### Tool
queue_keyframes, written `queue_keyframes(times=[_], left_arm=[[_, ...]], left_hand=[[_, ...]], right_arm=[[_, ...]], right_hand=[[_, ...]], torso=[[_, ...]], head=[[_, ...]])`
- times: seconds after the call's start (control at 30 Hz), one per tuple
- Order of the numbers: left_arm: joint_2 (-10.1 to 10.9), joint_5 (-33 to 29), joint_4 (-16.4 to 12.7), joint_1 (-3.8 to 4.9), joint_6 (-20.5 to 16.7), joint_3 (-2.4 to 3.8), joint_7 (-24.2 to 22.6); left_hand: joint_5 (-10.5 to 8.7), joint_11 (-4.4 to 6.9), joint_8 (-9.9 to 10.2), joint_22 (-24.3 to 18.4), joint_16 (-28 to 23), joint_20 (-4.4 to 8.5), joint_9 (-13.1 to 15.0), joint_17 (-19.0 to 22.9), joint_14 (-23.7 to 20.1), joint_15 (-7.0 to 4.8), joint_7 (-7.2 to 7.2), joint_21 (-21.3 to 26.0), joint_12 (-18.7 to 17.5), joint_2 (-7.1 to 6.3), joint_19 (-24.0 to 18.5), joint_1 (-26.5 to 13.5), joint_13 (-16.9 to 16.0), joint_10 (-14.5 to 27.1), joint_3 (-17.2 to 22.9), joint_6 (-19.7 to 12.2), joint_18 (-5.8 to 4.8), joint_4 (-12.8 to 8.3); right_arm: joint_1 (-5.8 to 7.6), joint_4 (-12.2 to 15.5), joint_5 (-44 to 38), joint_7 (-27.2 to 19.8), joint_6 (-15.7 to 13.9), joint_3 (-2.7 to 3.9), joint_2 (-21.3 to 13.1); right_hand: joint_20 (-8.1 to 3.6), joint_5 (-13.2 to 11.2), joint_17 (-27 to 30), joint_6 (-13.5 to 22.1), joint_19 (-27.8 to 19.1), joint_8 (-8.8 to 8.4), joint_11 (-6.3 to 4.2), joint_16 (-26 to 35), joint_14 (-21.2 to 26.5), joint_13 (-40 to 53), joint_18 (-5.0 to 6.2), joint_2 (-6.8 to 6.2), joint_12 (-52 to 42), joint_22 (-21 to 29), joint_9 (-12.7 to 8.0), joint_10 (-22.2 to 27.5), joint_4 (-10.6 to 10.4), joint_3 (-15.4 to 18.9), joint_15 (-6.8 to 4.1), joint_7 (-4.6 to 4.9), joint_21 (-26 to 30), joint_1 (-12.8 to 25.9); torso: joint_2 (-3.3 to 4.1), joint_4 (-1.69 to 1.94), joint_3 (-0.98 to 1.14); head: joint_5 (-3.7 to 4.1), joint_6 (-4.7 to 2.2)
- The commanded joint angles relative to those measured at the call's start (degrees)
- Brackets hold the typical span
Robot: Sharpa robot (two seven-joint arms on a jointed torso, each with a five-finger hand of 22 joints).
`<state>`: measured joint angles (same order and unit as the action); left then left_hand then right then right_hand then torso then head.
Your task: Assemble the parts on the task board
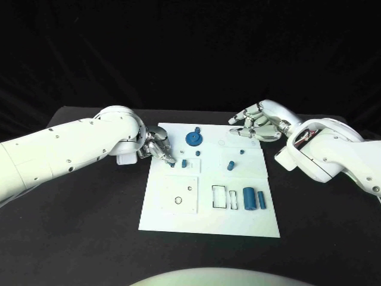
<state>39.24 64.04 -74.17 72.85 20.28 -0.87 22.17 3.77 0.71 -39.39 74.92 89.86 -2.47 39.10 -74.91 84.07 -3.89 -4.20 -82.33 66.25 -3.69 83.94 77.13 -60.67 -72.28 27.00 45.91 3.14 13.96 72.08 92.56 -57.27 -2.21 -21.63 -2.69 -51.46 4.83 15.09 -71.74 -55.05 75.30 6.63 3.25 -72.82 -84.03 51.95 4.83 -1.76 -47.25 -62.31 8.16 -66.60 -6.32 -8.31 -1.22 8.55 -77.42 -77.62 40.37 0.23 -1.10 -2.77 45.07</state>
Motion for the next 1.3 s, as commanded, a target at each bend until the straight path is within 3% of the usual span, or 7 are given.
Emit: queue_keyframes(times=[0.03, 0.83, 1.1, 1.3], left_arm=[[0.1, 0.4, -0.1, -0.18, 1.4, -0.1, 0.2], [-0.1, 0.4, -0.3, -0.17, 2.2, -0.16, 0.7], [-0.4, 0.4, -0.8, -0.16, 1.5, -0.19, 2.0], [-0.7, 0.7, -1.3, -0.16, 1.8, -0.2, 3.5]], left_hand=[[0.45, -0.04, -0.2, 7.4, 0.1, 0.08, 0.0, -15.1, 5.9, -0.08, 0.77, -0.3, 0.3, -0.33, 1.6, 0.4, -0.1, -0.5, 5.8, 1.2, -0.89, -5.4], [0.94, 0.06, -0.5, 7.6, 0.1, 0.18, 0.2, -15.1, 5.9, -0.16, 0.87, -0.3, 0.4, -1.12, 1.7, -0.6, -0.2, -1.0, 7.4, 1.6, -0.91, -5.5], [0.86, 0.77, -1.5, 8.6, 0.1, 0.57, 0.6, -15.1, 5.9, -0.67, 1.85, -1.3, 2.0, -2.19, 2.3, -5.2, -1.9, -2.9, 7.4, 3.8, -1.19, -3.8], [1.05, 1.21, -1.6, 9.9, 0.1, 1.01, 0.6, -15.1, 5.9, -1.13, 2.3, -2.5, 3.4, -1.84, 3.1, -8.5, -3.6, -4.2, 7.2, 4.9, -1.55, -2.5]], right_arm=[[-0.03, 0.0, -0.4, -0.3, 0.6, 0.0, 0.0], [-0.03, -0.1, -0.2, -0.3, 0.7, 0.0, 0.2], [-0.03, 0.0, -0.2, -0.2, 0.8, 0.0, 0.1], [-0.03, 0.2, -0.2, 0.0, 1.1, 0.01, -0.2]], right_hand=[[0.14, 0.3, 0.0, 0.0, -0.3, 0.26, -0.04, 0.4, -2.0, 0.1, 0.81, 0.23, -0.2, 0.0, 0.1, 0.0, -0.1, -0.2, 0.04, -0.09, 0.4, -0.3], [0.13, 0.4, 0.1, 0.0, -0.3, 0.3, -0.04, 0.5, -2.0, -0.1, 0.83, 0.36, 0.0, 0.1, 0.1, 0.1, -0.3, -0.2, 0.04, -0.09, 0.4, -0.2], [0.14, 0.5, 0.1, 0.1, -0.4, 0.32, -0.01, 0.5, -2.0, -0.3, 0.85, 0.44, 0.1, 0.2, 0.1, 0.1, -0.6, -0.1, 0.06, -0.07, 0.5, 0.2], [0.14, 0.5, 0.3, 0.1, -0.4, 0.32, 0.0, 0.7, -2.0, -0.4, 0.89, 0.5, 0.2, 0.4, 0.1, 0.1, -0.7, -0.1, 0.06, -0.07, 0.6, 0.3]], torso=[[-0.05, 0.01, -0.01], [-0.1, 0.04, -0.03], [-0.09, 0.01, -0.01], [-0.04, 0.07, 0.02]], head=[[-0.04, 0.2], [-0.09, 0.41], [-0.06, 0.4], [0.15, 0.53]])
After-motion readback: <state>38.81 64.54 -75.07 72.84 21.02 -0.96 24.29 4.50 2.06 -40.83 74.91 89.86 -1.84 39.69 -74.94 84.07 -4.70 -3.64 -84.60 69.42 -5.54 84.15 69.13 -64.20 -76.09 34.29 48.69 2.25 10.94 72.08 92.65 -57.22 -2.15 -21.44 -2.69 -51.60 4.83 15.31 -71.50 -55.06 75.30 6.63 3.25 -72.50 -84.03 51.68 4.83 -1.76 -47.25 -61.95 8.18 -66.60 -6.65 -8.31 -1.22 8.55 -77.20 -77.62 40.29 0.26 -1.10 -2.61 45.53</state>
